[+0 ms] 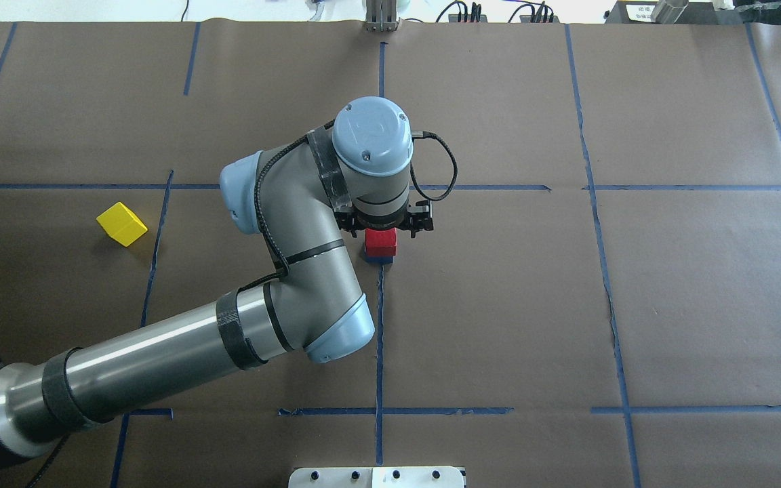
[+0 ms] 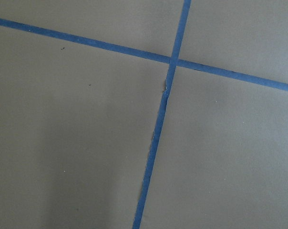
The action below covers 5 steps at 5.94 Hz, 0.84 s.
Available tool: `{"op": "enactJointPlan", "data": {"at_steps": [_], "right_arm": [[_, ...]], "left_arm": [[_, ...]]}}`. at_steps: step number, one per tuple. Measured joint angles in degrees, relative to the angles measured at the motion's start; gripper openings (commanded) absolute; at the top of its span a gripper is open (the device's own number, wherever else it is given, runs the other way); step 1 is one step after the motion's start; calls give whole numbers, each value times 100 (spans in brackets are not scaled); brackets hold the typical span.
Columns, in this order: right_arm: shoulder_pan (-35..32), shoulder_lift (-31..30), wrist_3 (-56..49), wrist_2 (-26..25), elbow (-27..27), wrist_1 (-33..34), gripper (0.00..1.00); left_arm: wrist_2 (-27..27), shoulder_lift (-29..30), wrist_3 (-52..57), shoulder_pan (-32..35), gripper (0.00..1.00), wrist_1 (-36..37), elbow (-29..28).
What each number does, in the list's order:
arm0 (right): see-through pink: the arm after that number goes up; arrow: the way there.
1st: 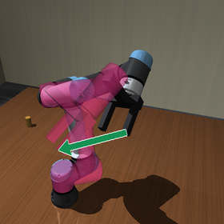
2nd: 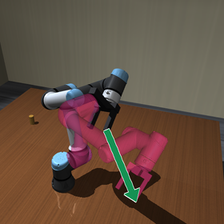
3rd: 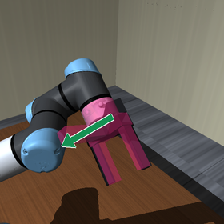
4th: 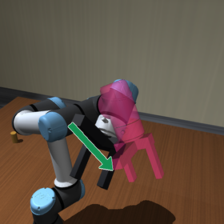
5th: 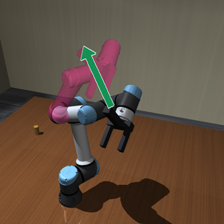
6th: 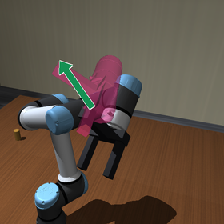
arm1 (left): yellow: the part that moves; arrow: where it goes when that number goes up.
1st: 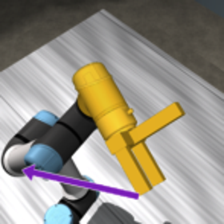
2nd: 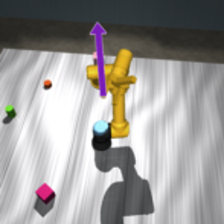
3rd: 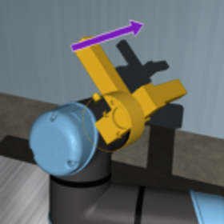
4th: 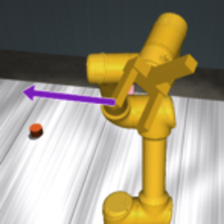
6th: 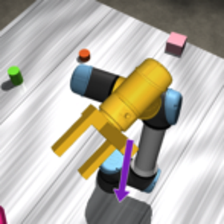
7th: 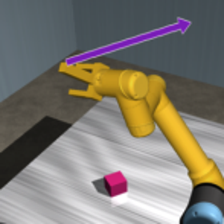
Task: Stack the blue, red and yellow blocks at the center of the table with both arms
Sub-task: 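Open the left gripper to release the red cube and withdraw, then move the left gripper down over the yellow cube and grasp it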
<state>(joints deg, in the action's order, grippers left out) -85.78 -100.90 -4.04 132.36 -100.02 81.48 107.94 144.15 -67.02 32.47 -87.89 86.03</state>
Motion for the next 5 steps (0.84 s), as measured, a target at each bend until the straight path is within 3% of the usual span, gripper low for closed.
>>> {"op": "enactJointPlan", "data": {"at_steps": [1,3,5], "right_arm": [[0,0,0,0,0,0,100],[0,0,0,3,0,0,100],[0,-2,0,8,0,0,100]], "left_arm": [[101,-283,294,159,100,180,487],[491,-1460,1639,803,100,293,1651],[1249,-2545,3595,1762,100,66,1903]]}}
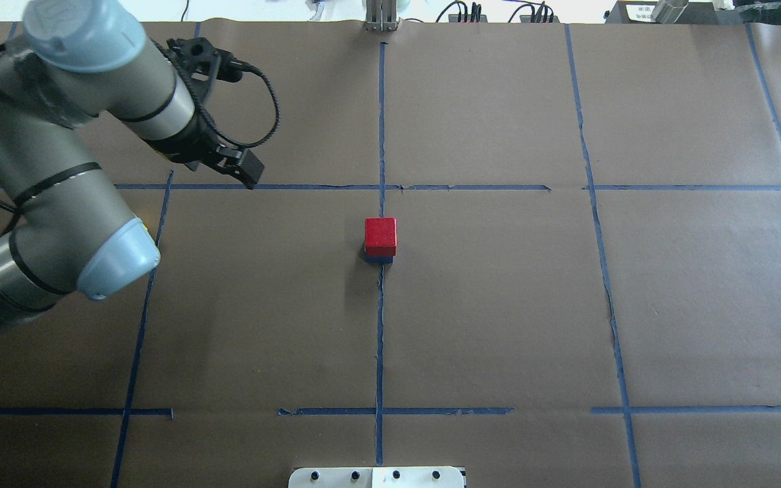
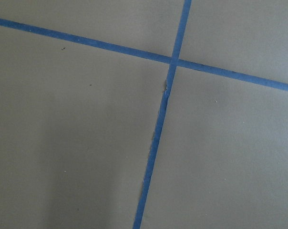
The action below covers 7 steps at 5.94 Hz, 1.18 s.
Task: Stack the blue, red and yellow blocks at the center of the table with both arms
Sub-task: 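Move the left gripper down over the yellow cube and grasp it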
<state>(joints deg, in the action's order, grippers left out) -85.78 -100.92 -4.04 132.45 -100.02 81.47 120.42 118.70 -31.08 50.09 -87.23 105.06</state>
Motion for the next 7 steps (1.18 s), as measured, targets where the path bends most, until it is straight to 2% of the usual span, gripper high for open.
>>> {"op": "enactJointPlan", "data": {"at_steps": [2,3,5,7], "right_arm": [[0,-10,0,102,13,5,100],[0,-17,-3,174,14,2,100],[-3,-29,-4,209,3,0,100],[-6,-33,-8,211,0,0,100]], "left_arm": [[278,-926,1699,763,100,-207,-71],[341,-1207,2133,926,100,-441,-226],[363,-1432,1719,892,100,-1534,-746],[288,-1552,743,290,100,-2407,-977]]}}
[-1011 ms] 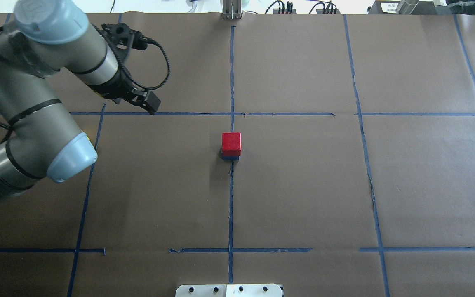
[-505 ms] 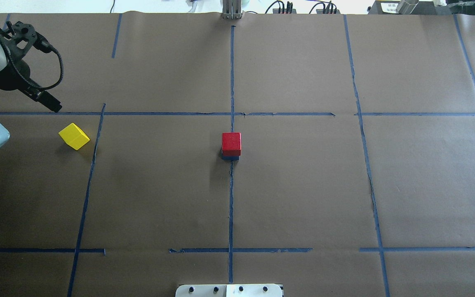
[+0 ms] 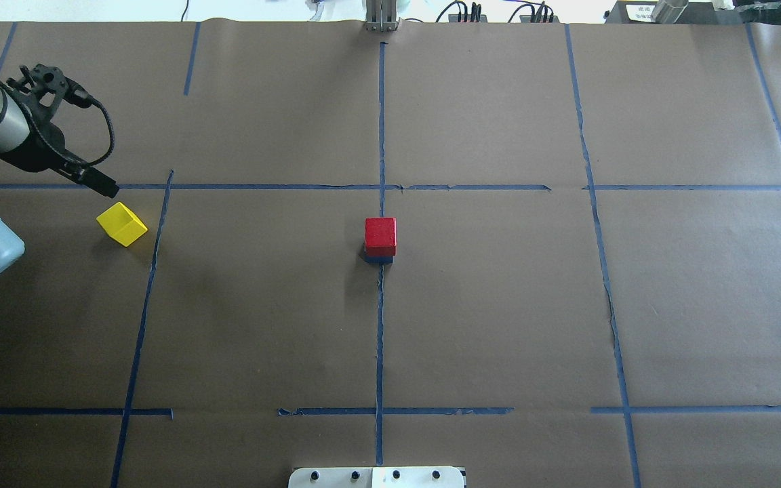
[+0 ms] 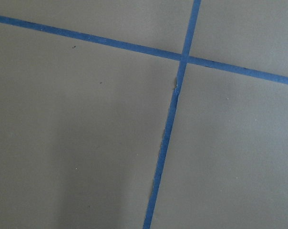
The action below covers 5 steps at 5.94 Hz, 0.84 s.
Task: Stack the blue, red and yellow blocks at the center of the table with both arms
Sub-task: 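Move the left gripper down over the yellow cube and grasp it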
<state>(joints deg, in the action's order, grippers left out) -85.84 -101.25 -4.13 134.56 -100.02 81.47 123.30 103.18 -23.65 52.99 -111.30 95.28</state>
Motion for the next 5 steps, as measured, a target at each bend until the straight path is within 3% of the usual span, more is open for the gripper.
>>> {"op": "enactJointPlan", "data": {"at_steps": [2,5], "right_arm": [[-1,0,-1,0,0,0,100],[-1,2,6,-2,0,0,100]], "left_arm": [[-138,-19,-236,-400,100,-124,-49],[-173,-24,91,-208,100,-78,-24]]}}
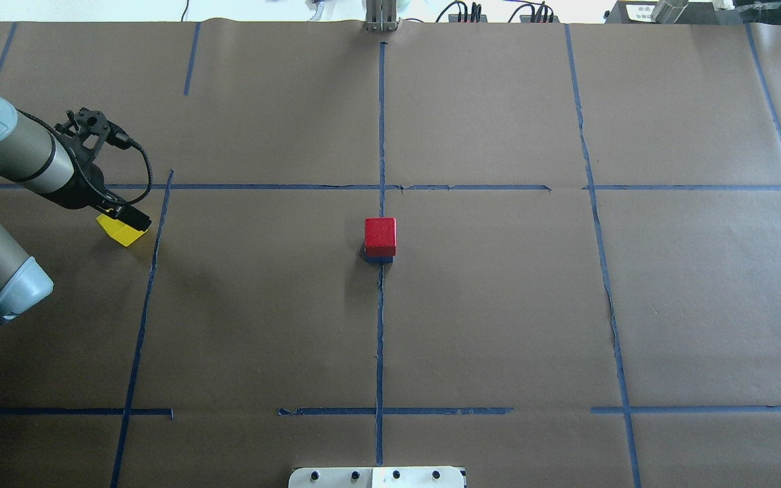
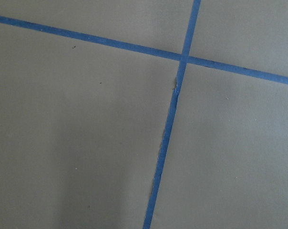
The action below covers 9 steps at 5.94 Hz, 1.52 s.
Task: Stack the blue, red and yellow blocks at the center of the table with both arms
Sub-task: 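Move the left gripper down over the yellow cube and grasp it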
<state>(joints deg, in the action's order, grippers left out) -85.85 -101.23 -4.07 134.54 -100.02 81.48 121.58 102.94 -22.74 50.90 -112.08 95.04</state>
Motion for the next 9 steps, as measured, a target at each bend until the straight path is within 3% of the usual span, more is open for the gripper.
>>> {"op": "enactJointPlan", "data": {"at_steps": [7,8,9], "right_arm": [[3,-1,-6,-6,20,0,100],[4,-2,-6,-6,24,0,100],[4,-2,-7,-6,24,0,100]], "left_arm": [[-2,90,208,-6,99,-51,-526],[-2,120,203,-19,52,-51,-572],[-5,139,184,-53,26,-43,-587]]}}
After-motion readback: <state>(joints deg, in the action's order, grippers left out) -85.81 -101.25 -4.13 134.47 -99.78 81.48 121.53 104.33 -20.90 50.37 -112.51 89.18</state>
